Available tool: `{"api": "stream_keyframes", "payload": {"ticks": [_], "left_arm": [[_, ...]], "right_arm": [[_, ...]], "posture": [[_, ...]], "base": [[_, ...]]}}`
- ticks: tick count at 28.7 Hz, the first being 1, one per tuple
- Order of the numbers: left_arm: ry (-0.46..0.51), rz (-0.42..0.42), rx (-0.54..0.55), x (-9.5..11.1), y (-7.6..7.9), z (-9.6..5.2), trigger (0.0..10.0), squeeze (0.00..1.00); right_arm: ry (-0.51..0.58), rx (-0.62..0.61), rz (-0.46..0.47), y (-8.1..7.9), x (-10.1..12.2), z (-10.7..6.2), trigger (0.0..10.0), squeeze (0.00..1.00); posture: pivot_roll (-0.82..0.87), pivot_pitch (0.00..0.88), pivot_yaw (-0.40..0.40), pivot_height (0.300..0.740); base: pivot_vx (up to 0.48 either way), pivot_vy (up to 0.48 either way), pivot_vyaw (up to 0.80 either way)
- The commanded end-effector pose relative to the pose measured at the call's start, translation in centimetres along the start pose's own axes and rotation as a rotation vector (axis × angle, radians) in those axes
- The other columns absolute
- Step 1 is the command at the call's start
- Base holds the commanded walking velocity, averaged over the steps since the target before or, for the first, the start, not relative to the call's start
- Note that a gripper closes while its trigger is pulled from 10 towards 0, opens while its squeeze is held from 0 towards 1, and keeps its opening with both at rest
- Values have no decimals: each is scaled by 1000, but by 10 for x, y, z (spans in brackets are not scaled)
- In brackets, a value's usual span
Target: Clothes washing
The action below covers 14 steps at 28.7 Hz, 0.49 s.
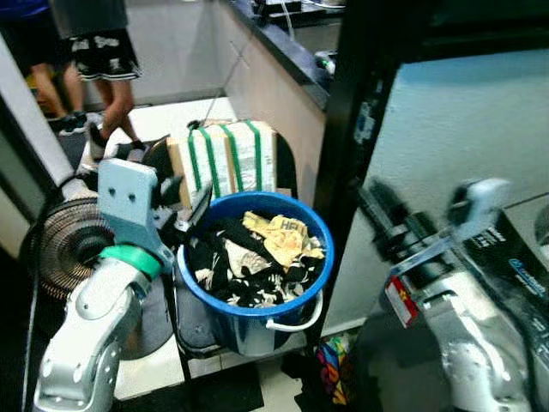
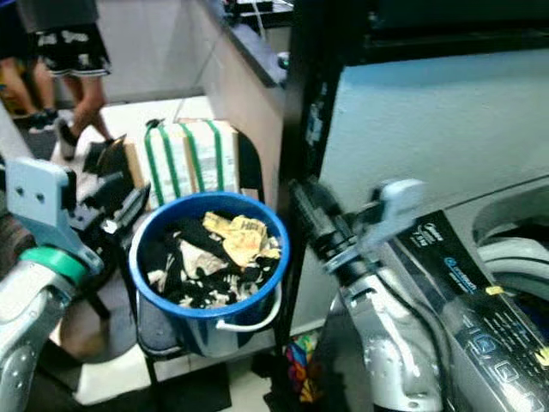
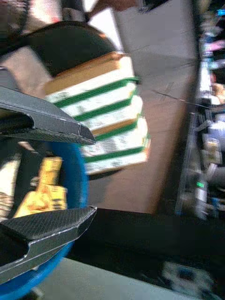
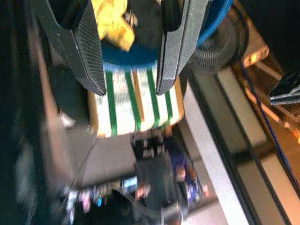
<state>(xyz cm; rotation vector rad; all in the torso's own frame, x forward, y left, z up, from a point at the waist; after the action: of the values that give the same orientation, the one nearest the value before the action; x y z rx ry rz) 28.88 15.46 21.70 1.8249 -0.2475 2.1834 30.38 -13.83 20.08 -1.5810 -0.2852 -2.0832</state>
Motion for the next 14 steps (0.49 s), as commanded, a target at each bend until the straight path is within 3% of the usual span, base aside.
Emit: {"api": "stream_keyframes", "payload": {"ticks": [1,2,4,7,8,14], "left_arm": [[-81,44,53,-20,-10,0,10000,0],[-132,81,100,-33,-18,1,10000,0],[-141,86,130,-38,-23,2,10000,0],[-99,61,166,-35,-26,5,10000,0],[-71,-3,175,-31,-24,7,10000,0],[-69,-24,171,-34,-23,9,10000,0]], "right_arm": [[-47,0,-46,2,-13,6,10000,0],[-66,10,-77,1,-21,9,10000,0],[-83,19,-91,-2,-28,12,10000,0],[-86,14,-52,-6,-36,16,10000,0],[-78,-6,-25,-6,-38,19,10000,0],[-75,-22,-18,-4,-42,20,10000,0]], "posture": [[100,0,76,740],[106,0,65,740],[106,0,65,740],[106,0,58,740],[108,0,49,740],[109,0,45,740]], "base": [[0,0,0],[0,0,0],[0,0,0],[0,0,0],[0,0,0],[0,0,0]]}}
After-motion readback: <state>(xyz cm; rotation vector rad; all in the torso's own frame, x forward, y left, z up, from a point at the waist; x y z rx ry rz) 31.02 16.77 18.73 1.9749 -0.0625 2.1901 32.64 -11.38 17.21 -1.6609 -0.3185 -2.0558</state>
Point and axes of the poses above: a point about 5 cm out from each wrist's last joint towards the gripper, its own z axis pointing out of the wrist towards the gripper, its own x axis along the axis of the wrist's last joint, y = z × x, the point moved 2 cm from there along z, pointing out of the wrist towards the gripper, and after that the axes turned 6 degrees about -z, right-handed, at the moved point
